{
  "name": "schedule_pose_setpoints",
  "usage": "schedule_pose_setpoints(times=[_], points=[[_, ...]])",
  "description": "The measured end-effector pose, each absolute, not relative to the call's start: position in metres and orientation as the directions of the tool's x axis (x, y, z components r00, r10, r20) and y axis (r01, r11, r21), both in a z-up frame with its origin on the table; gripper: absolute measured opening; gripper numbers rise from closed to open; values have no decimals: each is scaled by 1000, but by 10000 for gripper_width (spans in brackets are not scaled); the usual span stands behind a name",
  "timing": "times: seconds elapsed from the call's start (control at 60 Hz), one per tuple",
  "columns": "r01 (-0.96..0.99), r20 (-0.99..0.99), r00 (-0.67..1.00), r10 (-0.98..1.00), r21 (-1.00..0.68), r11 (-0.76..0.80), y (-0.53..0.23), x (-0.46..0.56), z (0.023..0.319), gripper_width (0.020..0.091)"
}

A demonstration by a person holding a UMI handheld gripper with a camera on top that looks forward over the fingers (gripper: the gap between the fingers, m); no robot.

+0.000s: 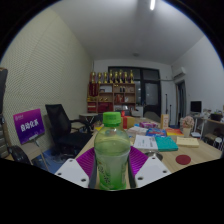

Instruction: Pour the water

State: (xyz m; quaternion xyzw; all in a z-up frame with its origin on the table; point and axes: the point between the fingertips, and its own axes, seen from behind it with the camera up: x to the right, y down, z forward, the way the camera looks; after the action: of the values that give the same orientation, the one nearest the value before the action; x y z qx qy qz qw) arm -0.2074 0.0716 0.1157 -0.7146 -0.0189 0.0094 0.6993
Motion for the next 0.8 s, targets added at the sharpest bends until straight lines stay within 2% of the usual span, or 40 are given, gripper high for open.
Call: schedule_pose_setpoints(times=[0.033,0.067,0.15,0.2,0.25,0.317,0.367,0.417,0.5,0.55,0.6,0.617,0.65,0.7,0.717,0.75,0.8], points=[[24,23,999,45,-1000,-16,73,-205,116,463],[32,31,998,53,-999,-14,74,-208,116,434],[32,29,994,104,-999,-22,76,-222,119,432],[-12,-15,989,146,-1000,-20,83,-231,131,433],[-125,-127,977,174,-992,-19,86,-234,151,434],[-386,-387,896,219,-921,-52,90,-230,174,434],[-602,-610,756,237,-790,-114,94,-222,186,432],[-782,-804,552,223,-592,-196,96,-217,192,432],[-923,-974,169,154,-211,-321,114,-196,177,431],[-925,-994,-42,96,2,-380,119,-190,168,430],[-902,-979,-203,34,173,-396,109,-188,171,434],[-895,-971,-236,27,207,-396,128,-182,158,433],[-886,-958,-287,10,262,-383,126,-174,153,434],[-880,-945,-326,-8,307,-363,123,-165,146,435],[-877,-939,-342,-20,327,-353,106,-168,157,435],[-864,-927,-373,-28,358,-352,133,-163,142,432],[-833,-894,-445,-48,433,-345,127,-161,141,433]])
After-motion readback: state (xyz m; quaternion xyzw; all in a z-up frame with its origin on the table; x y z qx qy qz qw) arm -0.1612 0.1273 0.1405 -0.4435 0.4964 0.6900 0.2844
